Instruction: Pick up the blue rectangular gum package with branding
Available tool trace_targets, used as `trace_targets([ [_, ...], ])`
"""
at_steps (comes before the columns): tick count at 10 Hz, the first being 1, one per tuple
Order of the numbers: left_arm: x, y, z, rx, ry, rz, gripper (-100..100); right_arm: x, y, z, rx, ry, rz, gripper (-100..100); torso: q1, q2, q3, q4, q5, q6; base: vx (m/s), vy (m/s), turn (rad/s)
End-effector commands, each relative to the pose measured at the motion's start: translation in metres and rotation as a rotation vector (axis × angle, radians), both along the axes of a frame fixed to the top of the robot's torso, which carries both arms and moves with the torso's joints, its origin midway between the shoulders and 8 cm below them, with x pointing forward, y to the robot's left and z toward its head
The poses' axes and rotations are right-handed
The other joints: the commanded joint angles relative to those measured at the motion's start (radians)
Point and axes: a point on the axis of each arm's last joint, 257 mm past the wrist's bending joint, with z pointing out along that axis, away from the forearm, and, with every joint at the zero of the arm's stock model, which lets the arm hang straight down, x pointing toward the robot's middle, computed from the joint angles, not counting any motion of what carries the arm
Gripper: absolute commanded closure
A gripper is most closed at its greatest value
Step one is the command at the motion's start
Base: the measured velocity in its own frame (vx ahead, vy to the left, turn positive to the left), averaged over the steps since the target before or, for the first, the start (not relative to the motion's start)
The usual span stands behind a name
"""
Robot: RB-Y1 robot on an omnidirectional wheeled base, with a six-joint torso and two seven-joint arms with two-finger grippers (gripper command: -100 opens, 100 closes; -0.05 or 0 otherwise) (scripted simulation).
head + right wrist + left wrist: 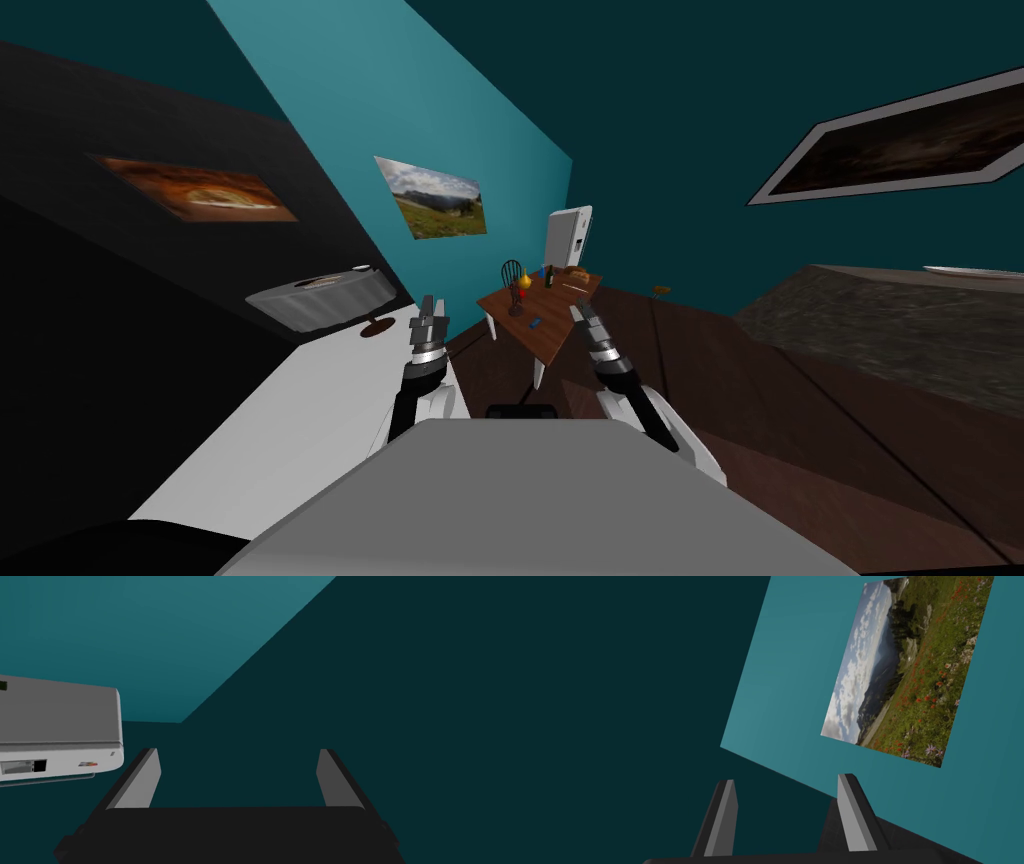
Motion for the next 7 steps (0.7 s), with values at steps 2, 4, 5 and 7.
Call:
trace_targets([
  [2, 0.0, 0.0, 0.0, 0.0, 0.0, 0.0, 0, 0.004, 0.009, -0.02, -0.126, 0.038, 0.004, -100, 0.001, 0.0, 0.0, 0.0, 0.0, 0.0, -0.043, 0.077, 0.003],
  [4, 0.0, 0.0, 0.0, 0.0, 0.0, 0.0, 0, 0.008, 0.018, -0.052, -0.287, 0.087, 0.001, -100, 0.0, -0.001, -0.001, 0.0, 0.0, 0.0, -0.029, 0.079, 0.018],
  [5, 0.0, 0.0, 0.0, 0.0, 0.0, 0.0, 0, 0.008, 0.018, -0.054, -0.307, 0.089, 0.01, -100, 0.001, -0.001, -0.001, 0.0, 0.0, 0.0, -0.022, 0.081, 0.003],
  [7, 0.0, 0.0, 0.0, 0.0, 0.0, 0.0, 0, 0.008, 0.022, -0.073, -0.405, 0.115, 0.013, -100, 0.001, -0.001, -0.001, 0.0, 0.0, 0.0, -0.027, 0.068, 0.015],
])
